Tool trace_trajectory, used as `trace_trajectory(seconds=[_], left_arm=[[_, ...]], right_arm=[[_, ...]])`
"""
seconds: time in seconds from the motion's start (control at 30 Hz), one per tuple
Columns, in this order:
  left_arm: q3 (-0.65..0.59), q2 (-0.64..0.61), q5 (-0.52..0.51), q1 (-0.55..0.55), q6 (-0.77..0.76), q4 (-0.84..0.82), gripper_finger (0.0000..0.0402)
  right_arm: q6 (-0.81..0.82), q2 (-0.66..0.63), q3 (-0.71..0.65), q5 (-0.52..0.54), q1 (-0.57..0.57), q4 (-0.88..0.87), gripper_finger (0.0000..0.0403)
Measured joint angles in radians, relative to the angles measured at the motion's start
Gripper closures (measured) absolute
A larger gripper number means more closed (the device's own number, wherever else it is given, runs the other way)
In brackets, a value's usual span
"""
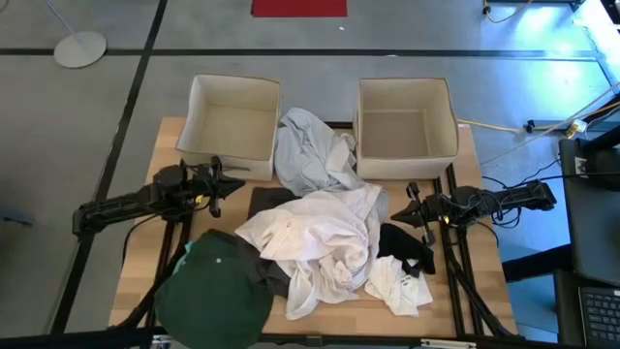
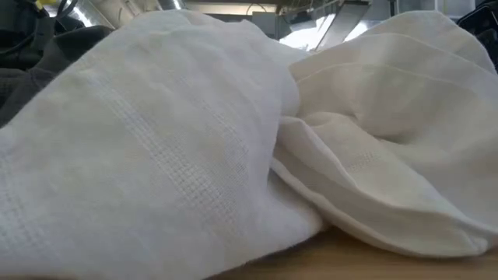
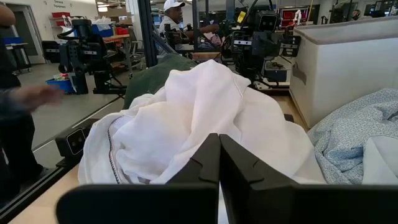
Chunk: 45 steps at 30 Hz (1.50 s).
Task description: Sort clothes
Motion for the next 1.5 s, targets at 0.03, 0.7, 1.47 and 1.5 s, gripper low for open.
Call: trace_trajectory(seconds=[0.03, 0.7, 1.47, 1.5], left_arm=[[0.000, 0.000, 0.000, 0.000, 0.000, 0.000, 0.0398], [0.000, 0.000, -0.001, 0.000, -0.133, 0.011, 0.0398], [0.000, 0.000, -0.004, 0.000, 0.034, 0.149, 0.0398], [0.000, 0.000, -0.005, 0.000, 0.044, 0.148, 0.0398]], right_arm=[[0.000, 0.000, 0.000, 0.000, 0.000, 0.000, 0.0397], [0.149, -0.002, 0.000, 0.089, 0.000, 0.091, 0.0397], [0.104, 0.344, 0.354, 0.307, 0.000, 0.015, 0.0397], [0.102, 0.386, 0.386, 0.307, 0.000, 0.014, 0.0397]])
